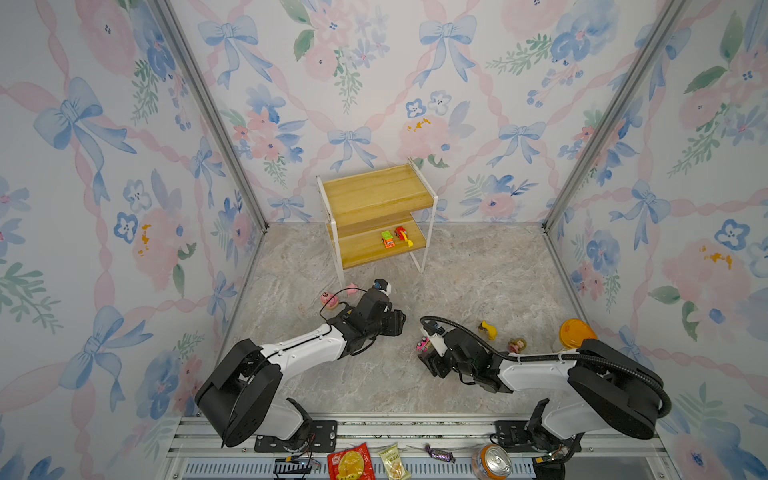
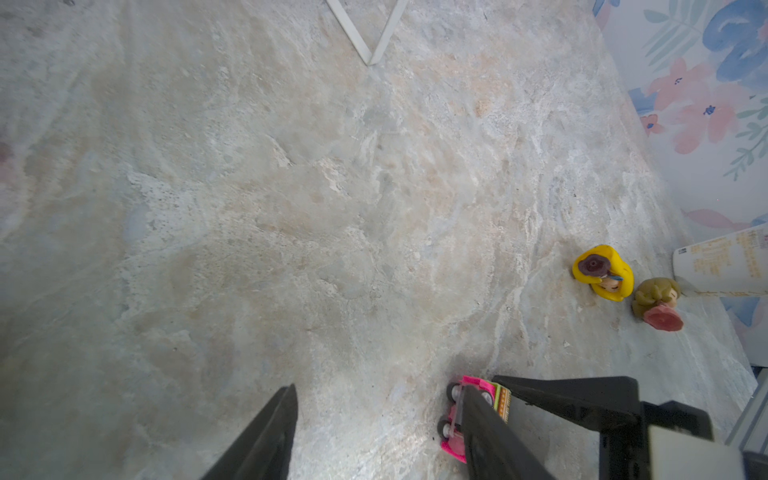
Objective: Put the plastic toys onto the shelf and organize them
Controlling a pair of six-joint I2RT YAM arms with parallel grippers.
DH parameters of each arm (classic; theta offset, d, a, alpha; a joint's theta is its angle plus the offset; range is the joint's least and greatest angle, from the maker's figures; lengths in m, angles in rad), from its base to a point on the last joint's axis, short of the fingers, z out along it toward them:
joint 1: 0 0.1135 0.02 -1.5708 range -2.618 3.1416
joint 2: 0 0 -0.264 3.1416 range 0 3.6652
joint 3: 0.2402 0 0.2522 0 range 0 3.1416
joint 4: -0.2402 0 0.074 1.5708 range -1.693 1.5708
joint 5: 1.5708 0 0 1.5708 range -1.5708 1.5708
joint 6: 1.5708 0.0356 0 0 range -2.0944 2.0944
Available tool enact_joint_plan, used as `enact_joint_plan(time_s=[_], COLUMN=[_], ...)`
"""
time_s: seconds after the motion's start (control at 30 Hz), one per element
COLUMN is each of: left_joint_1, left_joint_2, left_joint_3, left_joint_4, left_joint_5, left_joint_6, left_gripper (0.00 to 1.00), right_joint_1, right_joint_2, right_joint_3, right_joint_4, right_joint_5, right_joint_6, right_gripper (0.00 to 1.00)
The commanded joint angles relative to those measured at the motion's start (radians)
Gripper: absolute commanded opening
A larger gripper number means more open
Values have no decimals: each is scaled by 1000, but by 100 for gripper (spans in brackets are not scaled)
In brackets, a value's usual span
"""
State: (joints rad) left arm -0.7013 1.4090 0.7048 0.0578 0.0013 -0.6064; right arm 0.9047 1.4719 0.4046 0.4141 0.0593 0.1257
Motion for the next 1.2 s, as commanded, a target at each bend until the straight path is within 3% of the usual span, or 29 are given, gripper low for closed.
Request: enact_joint_plan(time_s=[0.0,0.33,0.47,0.8,0.97,1.17], left_joint_1=[11,23,28,54,56,57], left_joint_2=[0,1,5,-1,-6,-22], left_joint_3=[-13,-10,-5,-13,-44,-59], left_joint_4=[14,16,16,24,46,64], left_joint_5=[18,29,36,48,53,49], left_joint_6=[19,24,26,26,21,17], left_gripper=[64,64,64,64,64,64], right_joint_1=[-20,-45,-45,-45,-46,-69], right_joint_2=[28,61,32,-59,-110,-65], right_joint_3=[35,59,80,255,354,463], right_joint_4=[12,22,-37,-508,-803,-1068], right_joint_5=[-16,-36,-37,-12,-73,-193], right_joint_6=[-18,-29,-24,98,146,141], right_gripper=[65,47,44,40,40,40])
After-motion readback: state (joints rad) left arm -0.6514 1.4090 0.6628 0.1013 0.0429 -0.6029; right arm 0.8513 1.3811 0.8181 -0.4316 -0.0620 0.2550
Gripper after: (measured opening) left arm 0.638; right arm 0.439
